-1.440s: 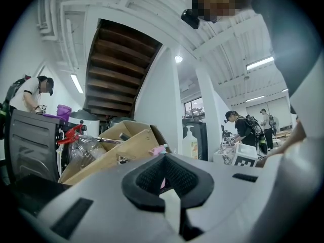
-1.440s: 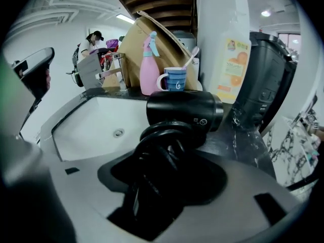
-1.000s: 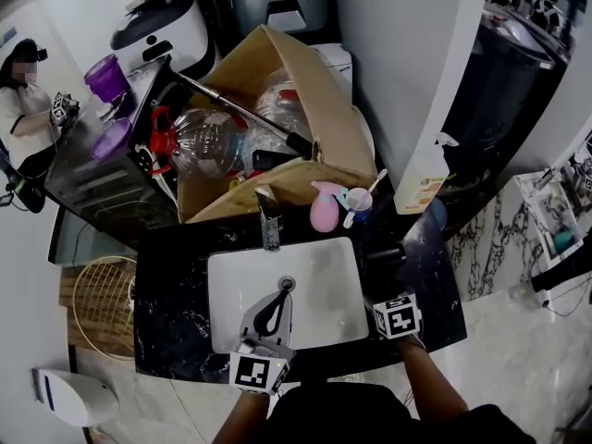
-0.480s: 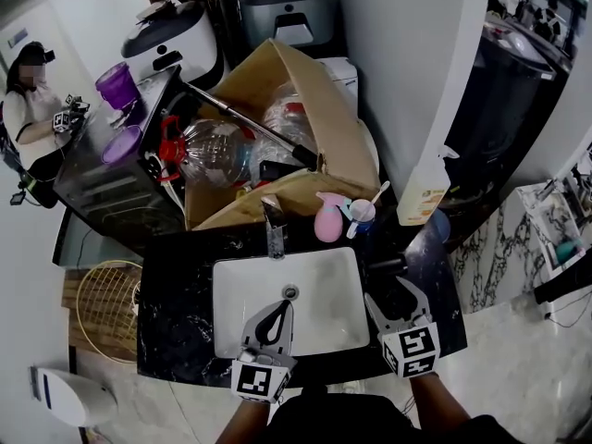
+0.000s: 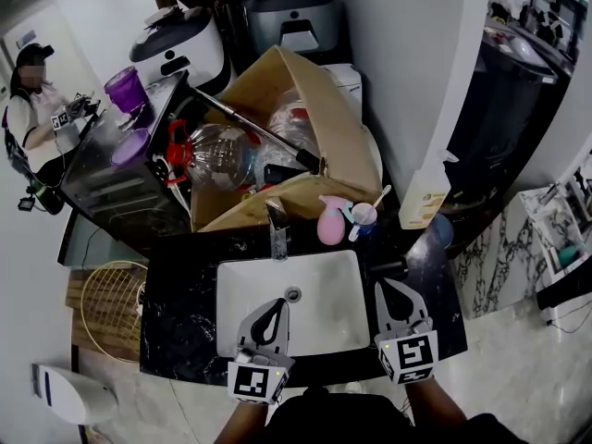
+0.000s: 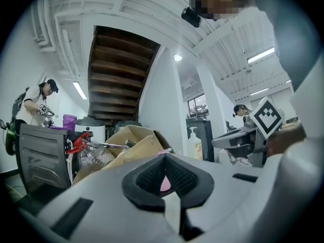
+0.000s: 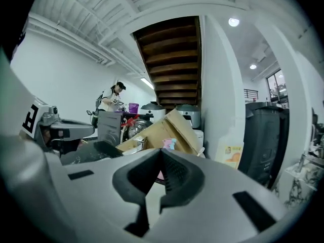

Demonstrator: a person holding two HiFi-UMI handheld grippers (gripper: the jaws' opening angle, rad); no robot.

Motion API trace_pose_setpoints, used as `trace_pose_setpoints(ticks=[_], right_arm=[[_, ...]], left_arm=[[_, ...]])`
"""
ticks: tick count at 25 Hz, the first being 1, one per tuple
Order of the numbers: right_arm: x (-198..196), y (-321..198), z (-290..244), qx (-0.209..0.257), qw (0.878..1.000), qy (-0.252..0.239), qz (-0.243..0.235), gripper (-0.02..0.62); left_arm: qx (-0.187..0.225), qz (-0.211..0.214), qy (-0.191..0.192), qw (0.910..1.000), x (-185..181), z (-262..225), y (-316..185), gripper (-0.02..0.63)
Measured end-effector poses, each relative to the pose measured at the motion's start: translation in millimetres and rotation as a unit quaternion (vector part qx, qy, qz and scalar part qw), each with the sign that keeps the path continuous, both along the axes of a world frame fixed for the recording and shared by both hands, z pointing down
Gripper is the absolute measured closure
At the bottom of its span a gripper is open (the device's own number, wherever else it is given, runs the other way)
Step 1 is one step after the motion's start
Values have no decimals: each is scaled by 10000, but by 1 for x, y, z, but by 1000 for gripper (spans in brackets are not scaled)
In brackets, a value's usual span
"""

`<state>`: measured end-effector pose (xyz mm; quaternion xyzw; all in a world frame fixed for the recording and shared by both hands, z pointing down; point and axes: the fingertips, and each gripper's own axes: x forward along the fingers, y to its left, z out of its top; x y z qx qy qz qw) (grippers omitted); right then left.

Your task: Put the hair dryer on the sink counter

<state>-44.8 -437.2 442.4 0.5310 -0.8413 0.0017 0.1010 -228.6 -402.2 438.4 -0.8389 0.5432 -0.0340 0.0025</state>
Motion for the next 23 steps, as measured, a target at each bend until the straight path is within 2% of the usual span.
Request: trace_pose_setpoints(ticks=[5,9,13,23], right_arm=[[-3,5,-15,316,9995,-5,-77,597],[-6,3,-15,307,9992,-171,-186,598],[-12,3,-16,359,9987,-202,-283,598],[-16,6,-16,530,9976,-187,-413,598]], left_arm=[[52,-6,1,10000,4,-6,3,607],[80,-28,-13,10000,5,-10,3,607],[241,-68,-8,9997,7,-16,1,607],[323,54,19,9995,20,-23,6,607]])
